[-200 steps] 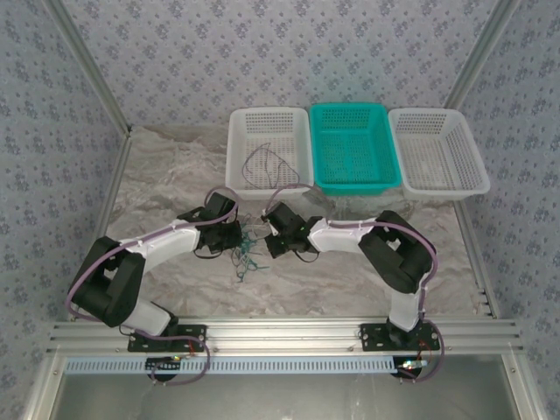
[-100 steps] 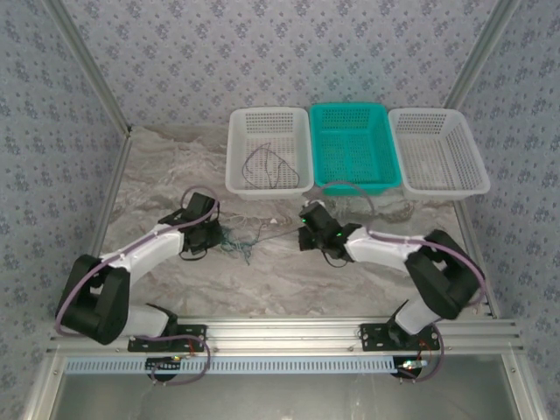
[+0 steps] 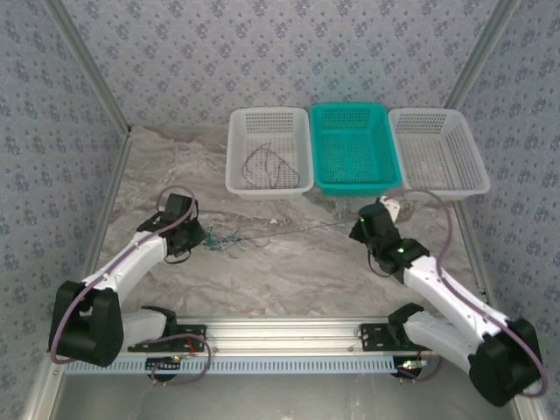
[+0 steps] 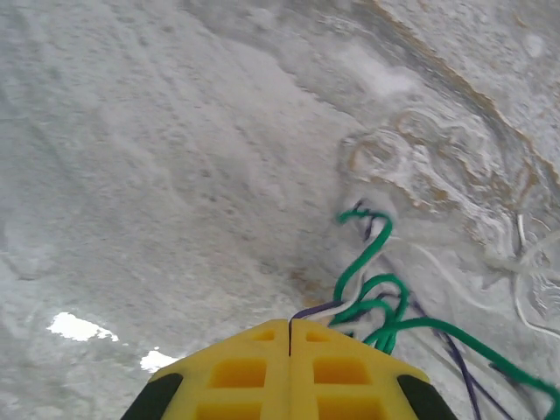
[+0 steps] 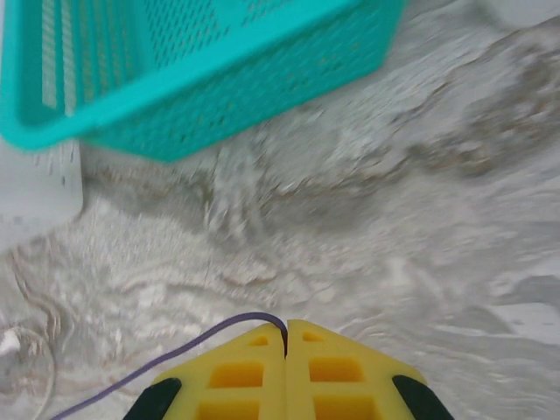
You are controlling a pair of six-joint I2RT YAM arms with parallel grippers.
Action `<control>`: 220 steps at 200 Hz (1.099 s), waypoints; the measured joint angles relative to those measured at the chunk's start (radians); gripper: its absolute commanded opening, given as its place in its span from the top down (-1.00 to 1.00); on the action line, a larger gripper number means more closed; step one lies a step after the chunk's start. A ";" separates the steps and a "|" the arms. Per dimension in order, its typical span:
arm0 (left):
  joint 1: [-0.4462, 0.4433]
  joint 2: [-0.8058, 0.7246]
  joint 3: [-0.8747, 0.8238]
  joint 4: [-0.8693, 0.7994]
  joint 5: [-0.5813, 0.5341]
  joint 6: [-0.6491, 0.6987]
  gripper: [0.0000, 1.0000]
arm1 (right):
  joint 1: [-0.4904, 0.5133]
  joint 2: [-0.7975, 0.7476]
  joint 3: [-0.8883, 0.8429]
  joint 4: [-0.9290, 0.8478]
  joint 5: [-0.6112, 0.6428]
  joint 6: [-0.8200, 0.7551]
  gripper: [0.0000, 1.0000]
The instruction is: Untangle the cables
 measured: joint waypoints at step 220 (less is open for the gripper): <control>-0.302 -0.084 0.080 0.021 -0.029 0.159 -0.37 | -0.135 -0.042 0.119 0.037 -0.338 -0.122 1.00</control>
